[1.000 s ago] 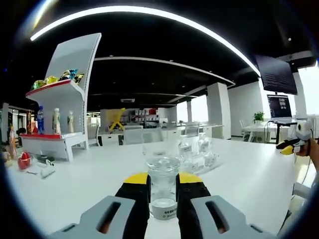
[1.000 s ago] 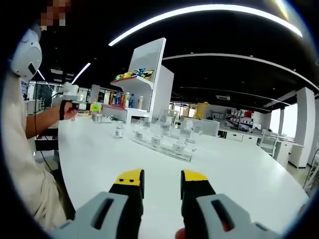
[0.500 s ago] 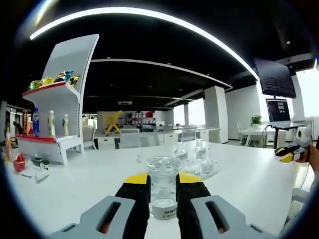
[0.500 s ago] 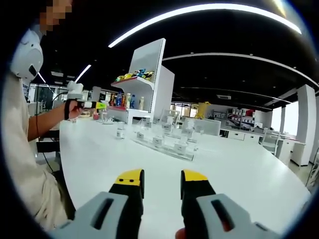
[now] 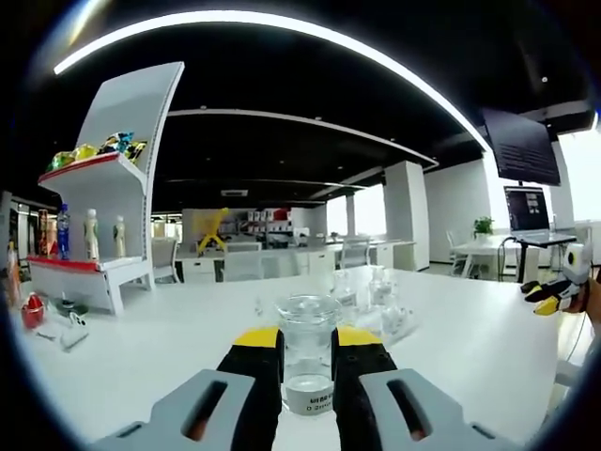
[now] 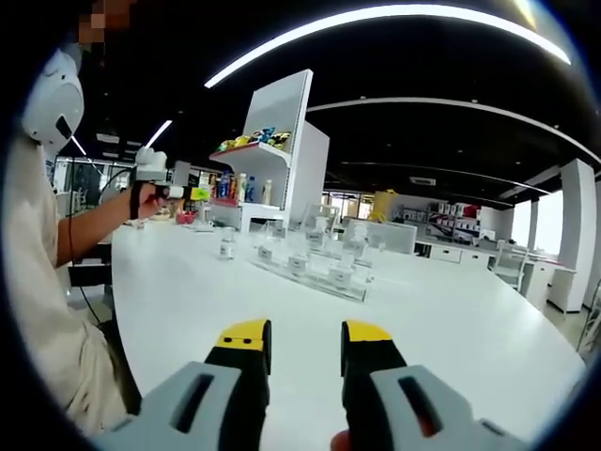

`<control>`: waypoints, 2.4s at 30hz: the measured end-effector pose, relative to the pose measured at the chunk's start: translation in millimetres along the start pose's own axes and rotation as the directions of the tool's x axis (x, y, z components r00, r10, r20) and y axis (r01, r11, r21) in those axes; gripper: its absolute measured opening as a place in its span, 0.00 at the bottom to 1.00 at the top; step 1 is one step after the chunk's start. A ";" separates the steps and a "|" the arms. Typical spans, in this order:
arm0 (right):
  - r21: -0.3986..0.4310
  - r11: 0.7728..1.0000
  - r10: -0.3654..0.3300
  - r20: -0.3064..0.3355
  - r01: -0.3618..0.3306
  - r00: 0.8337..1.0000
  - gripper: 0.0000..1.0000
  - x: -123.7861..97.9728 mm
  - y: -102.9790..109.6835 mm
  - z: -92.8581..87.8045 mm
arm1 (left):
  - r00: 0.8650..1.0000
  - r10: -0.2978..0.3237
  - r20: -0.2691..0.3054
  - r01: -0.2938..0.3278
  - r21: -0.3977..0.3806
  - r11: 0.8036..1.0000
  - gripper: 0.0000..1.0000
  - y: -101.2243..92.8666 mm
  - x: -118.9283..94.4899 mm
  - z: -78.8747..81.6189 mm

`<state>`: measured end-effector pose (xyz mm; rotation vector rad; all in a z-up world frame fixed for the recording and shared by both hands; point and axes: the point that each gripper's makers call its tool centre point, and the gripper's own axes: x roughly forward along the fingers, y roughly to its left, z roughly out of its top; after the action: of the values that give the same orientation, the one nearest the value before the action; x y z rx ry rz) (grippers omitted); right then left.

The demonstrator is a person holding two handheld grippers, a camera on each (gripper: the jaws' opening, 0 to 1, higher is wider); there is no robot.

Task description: Identify the label on the chemical reagent bottle, grasp the chemical reagent bottle, and place it in the designated position on the reagent rack

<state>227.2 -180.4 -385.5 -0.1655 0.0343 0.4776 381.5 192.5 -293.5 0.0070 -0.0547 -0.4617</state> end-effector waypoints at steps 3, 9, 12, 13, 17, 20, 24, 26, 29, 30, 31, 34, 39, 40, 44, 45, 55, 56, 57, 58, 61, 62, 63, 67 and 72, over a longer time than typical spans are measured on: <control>-0.005 1.000 0.004 -0.006 -0.004 1.000 0.29 0.7 1.3 -0.6 | 1.000 -0.003 0.004 0.003 0.002 1.000 0.19 -1.4 6.6 5.3; -0.005 1.000 0.001 -0.007 -0.001 1.000 0.29 1.0 -0.8 0.9 | 1.000 -0.011 0.013 0.011 0.005 1.000 0.19 -0.2 21.9 18.6; -0.007 1.000 -0.002 -0.005 0.002 1.000 0.29 0.6 -1.6 2.9 | 1.000 -0.017 0.018 0.017 0.009 1.000 0.19 1.1 31.2 26.3; -0.008 1.000 -0.002 -0.005 0.002 1.000 0.29 0.6 -1.6 3.3 | 1.000 -0.018 0.020 0.018 0.006 1.000 0.19 2.0 34.9 28.6; -0.009 1.000 -0.004 -0.002 0.004 1.000 0.29 0.6 -1.5 4.7 | 0.999 -0.019 0.027 0.020 -0.004 1.000 0.19 4.7 48.4 35.4; -0.004 1.000 -0.005 0.001 0.005 1.000 0.29 2.6 -1.8 6.4 | 0.999 -0.026 0.021 0.026 -0.005 1.000 0.19 4.5 60.4 35.0; -0.004 1.000 -0.003 -0.005 0.003 1.000 0.29 5.6 -3.7 5.3 | 1.000 -0.026 0.009 0.026 -0.002 1.000 0.19 6.2 77.0 31.6; -0.001 1.000 -0.002 0.000 0.002 1.000 0.29 6.6 -4.0 7.7 | 1.000 -0.025 0.011 0.025 -0.006 1.000 0.19 8.1 83.1 31.9; -0.006 1.000 0.003 -0.001 -0.003 1.000 0.29 8.0 -2.7 8.5 | 1.000 -0.021 0.010 0.021 -0.003 1.000 0.19 7.4 88.3 31.3; -0.005 1.000 0.004 -0.002 -0.004 1.000 0.29 8.7 -2.4 8.0 | 1.000 -0.020 0.010 0.020 0.005 1.000 0.19 6.7 88.8 31.3; -0.003 1.000 0.006 -0.004 -0.006 1.000 0.29 9.7 -1.7 7.3 | 1.000 -0.017 0.011 0.017 0.017 1.000 0.19 5.8 89.5 31.5; 0.000 1.000 0.011 -0.012 -0.011 1.000 0.29 13.3 0.7 4.2 | 1.000 -0.020 0.009 0.020 0.019 1.000 0.19 5.6 94.5 31.3; 0.003 1.000 0.020 -0.016 -0.020 1.000 0.29 15.2 3.1 2.8 | 1.000 -0.015 0.008 0.015 0.017 1.000 0.19 7.7 106.9 33.2; 0.003 1.000 0.020 -0.018 -0.020 1.000 0.29 15.4 3.1 2.2 | 1.000 -0.015 0.007 0.015 0.017 1.000 0.19 8.2 110.1 33.5; 0.004 1.000 0.017 -0.019 -0.017 1.000 0.29 15.4 1.8 2.0 | 1.000 -0.016 0.003 0.016 0.016 1.000 0.19 8.5 119.8 32.7; 0.006 1.000 0.017 -0.019 -0.017 1.000 0.29 15.5 1.2 2.0 | 1.000 -0.017 0.001 0.017 0.017 1.000 0.19 8.2 121.0 32.0; 0.012 1.000 0.020 -0.036 -0.020 0.999 0.29 18.0 -2.0 -3.2 | 1.000 -0.016 -0.006 0.016 0.016 1.000 0.19 7.7 136.0 27.4; 0.010 1.000 0.020 -0.037 -0.020 0.999 0.29 18.1 -2.2 -2.8 | 1.000 -0.015 -0.004 0.015 0.013 1.000 0.19 7.6 137.3 27.6; 0.010 1.000 0.021 -0.036 -0.020 0.999 0.29 18.2 -2.5 -1.8 | 1.000 -0.015 -0.002 0.015 0.010 1.000 0.19 7.4 139.6 28.2; 0.011 1.000 0.021 -0.034 -0.021 0.999 0.29 18.4 -2.9 -0.7 | 1.000 -0.015 -0.001 0.015 0.009 1.000 0.19 7.3 141.4 28.9; 0.006 1.000 0.021 -0.039 -0.021 0.999 0.29 18.2 -3.3 -0.2 | 1.000 -0.012 0.000 0.012 0.016 1.000 0.19 8.3 147.6 30.9; 0.005 1.000 0.020 -0.042 -0.020 0.999 0.29 17.8 -3.9 -0.2 | 1.000 -0.011 0.001 0.011 0.020 1.000 0.19 9.4 151.7 32.1; 0.003 1.000 0.018 -0.043 -0.018 0.999 0.29 17.4 -4.2 0.2 | 1.000 -0.009 0.002 0.009 0.022 1.000 0.19 10.3 154.7 33.1; 0.001 1.000 0.007 -0.044 -0.007 0.999 0.29 16.1 -7.5 1.8 | 1.000 -0.013 0.003 0.013 0.025 1.000 0.19 10.3 160.6 34.5; 0.013 1.000 -0.010 -0.056 0.010 0.998 0.29 18.5 -12.4 -2.7 | 1.000 -0.022 0.003 0.022 0.026 0.999 0.19 8.6 166.7 34.6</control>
<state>249.3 -183.3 -387.6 -0.1660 0.0910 0.4627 532.5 126.1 -250.3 0.0326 -0.0635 -0.4828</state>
